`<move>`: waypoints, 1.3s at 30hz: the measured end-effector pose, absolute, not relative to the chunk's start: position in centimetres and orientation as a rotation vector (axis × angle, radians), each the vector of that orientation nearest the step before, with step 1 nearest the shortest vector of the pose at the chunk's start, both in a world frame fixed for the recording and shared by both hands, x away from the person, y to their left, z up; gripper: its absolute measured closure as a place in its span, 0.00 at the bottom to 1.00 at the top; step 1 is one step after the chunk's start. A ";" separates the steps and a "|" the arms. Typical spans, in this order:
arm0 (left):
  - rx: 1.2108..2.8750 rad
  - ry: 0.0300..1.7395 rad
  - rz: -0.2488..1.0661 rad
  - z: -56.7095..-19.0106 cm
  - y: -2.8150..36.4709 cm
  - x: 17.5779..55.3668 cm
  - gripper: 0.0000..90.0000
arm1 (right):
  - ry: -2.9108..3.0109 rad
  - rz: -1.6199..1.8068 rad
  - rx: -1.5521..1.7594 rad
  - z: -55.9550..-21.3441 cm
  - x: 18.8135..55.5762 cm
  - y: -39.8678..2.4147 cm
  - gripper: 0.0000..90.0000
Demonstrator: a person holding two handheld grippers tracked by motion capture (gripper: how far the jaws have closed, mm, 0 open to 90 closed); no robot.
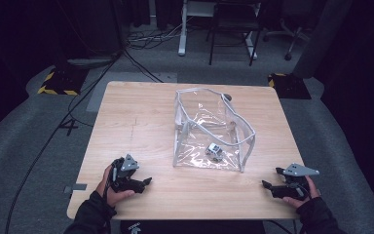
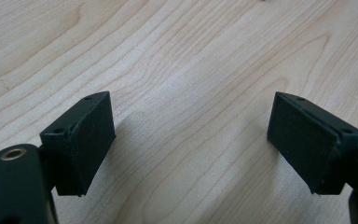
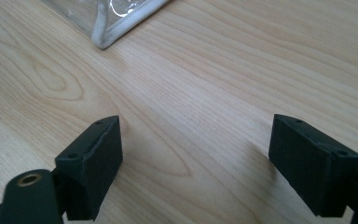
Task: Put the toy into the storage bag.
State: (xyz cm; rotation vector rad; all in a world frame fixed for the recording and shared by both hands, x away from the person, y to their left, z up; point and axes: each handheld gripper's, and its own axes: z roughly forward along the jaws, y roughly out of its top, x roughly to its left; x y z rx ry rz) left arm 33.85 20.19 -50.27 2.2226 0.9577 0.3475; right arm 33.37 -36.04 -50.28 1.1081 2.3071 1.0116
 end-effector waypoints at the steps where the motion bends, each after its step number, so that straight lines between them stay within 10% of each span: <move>1: 2.224 0.959 0.354 -50.3 20.2 33.8 0.17 | 2.306 1.015 1.122 -50.3 33.3 -36.2 0.20; 39: 2.233 0.956 0.348 -50.2 20.3 33.7 0.17 | 2.254 0.989 1.212 -50.4 33.2 -37.3 0.17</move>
